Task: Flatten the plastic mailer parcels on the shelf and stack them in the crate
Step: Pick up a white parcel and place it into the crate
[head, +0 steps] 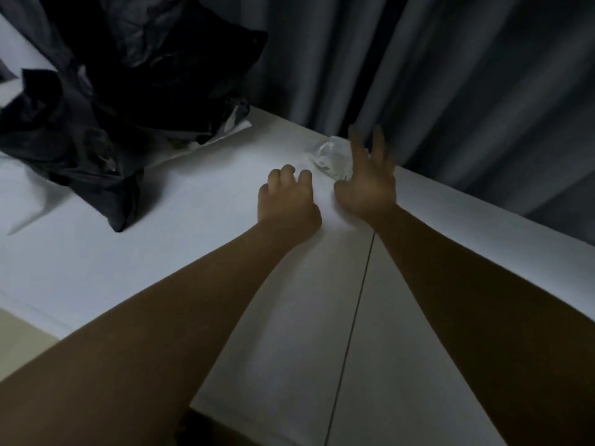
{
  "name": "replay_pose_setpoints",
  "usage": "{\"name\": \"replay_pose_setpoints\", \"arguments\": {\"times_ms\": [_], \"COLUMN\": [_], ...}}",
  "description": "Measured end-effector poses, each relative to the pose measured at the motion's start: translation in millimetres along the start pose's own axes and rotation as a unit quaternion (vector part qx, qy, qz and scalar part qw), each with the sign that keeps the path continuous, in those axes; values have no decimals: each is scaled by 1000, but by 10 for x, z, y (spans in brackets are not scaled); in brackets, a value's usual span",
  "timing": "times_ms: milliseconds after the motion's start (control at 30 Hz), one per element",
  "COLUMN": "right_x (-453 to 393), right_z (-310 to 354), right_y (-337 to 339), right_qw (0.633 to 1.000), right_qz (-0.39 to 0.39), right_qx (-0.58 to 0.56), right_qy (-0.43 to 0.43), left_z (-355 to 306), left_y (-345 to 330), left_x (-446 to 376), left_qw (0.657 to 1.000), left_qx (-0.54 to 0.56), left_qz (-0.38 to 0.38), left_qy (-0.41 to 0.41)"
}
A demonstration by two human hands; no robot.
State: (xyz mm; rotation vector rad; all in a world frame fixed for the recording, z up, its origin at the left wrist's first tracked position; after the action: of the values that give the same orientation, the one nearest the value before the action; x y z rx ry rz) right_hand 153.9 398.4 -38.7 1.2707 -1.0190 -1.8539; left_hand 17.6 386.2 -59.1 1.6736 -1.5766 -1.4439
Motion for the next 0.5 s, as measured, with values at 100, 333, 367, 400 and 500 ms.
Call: {"name": "replay_pose_setpoints", "arguments": {"times_ms": [100, 333, 367, 400, 500], "right_x": [-170, 240, 337, 455, 789], "right_z": [-51, -3, 4, -26, -112], "right_y": [-236, 20, 38, 110, 387], "right_qw": [998, 995, 993, 992, 991], "right_qz": [66, -9, -2, -3, 17], "right_qx": [-4, -60, -75, -92, -122], "right_qy": [16, 83, 87, 85, 56], "left_z": [8, -182, -214, -285, -529], "left_y": [-53, 34, 39, 60, 207], "left_x": [-114, -47, 6, 93, 346], "left_qw": [1000, 992, 992, 992, 990], "left_qx": [13, 119, 119, 121, 110], "left_qz": [-6, -36, -33, -24, 9], "left_qy": [-3, -19, -27, -37, -82]}}
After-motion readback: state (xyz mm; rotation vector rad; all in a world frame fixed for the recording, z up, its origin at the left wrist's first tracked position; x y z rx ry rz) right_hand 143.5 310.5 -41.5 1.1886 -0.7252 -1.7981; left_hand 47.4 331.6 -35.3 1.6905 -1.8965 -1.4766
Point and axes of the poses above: each hand's wrist, its own x-axis away from the middle knuckle, its own y-axis out of the back of the hand, z = x × y, the point moved 8 cm from there along -x, towards the middle knuckle, and after that the axes turned 15 degrees about -z, right-handed, at the moved point
